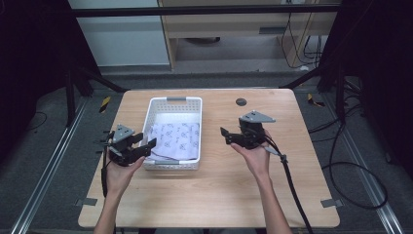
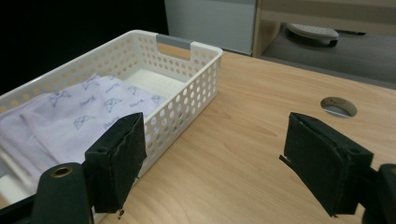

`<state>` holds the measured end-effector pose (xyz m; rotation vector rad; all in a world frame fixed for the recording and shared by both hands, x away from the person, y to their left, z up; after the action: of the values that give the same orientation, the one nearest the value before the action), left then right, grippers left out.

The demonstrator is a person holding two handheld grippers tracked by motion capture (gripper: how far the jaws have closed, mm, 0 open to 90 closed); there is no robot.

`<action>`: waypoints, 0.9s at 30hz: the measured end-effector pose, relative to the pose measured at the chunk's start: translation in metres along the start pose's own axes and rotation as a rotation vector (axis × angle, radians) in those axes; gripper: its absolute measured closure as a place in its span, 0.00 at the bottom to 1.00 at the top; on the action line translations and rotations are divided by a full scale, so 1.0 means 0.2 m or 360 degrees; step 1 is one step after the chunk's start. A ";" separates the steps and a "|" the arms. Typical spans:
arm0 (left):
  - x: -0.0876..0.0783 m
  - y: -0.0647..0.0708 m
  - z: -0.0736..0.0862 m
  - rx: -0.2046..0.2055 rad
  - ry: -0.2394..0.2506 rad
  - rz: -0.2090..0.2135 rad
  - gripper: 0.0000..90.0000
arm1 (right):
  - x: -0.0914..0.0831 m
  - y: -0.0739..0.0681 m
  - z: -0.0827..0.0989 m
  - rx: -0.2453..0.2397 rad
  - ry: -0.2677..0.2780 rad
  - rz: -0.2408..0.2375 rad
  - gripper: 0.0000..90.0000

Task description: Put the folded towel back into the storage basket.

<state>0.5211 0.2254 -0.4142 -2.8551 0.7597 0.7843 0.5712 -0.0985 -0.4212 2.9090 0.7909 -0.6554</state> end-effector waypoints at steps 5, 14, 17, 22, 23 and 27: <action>-0.03 -0.01 0.03 0.0014 0.0026 -0.0031 0.43 | -0.09 0.10 0.09 0.0061 0.0001 -0.0070 0.23; -0.07 -0.05 0.13 0.0049 0.0026 -0.0074 0.39 | -0.24 0.31 0.30 0.0068 -0.0007 -0.0034 0.19; -0.08 -0.06 0.16 0.0049 0.0040 -0.0080 0.38 | -0.28 0.35 0.33 0.0069 -0.0022 -0.0014 0.19; -0.11 -0.06 0.23 0.0076 0.0041 -0.0094 0.35 | -0.36 0.43 0.42 0.0089 -0.0021 0.0011 0.18; -0.11 -0.06 0.24 0.0077 0.0037 -0.0096 0.34 | -0.38 0.46 0.46 0.0091 -0.0016 0.0021 0.17; -0.12 -0.06 0.31 0.0061 0.0022 -0.0108 0.33 | -0.41 0.49 0.50 0.0135 0.0004 0.0028 0.17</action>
<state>0.4806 0.2603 -0.4559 -2.8389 0.6682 0.7340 0.5167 -0.2395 -0.4841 2.9898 0.7549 -0.7004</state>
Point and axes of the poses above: each handheld gripper's, and its own axes: x roughly forward along the jaws, z roughly out of its underside, y roughly to its right, the point moved 6 cm from there along x, roughly forward along the jaws, and after that the axes turned 3 degrees about z, right-handed, at the moved point
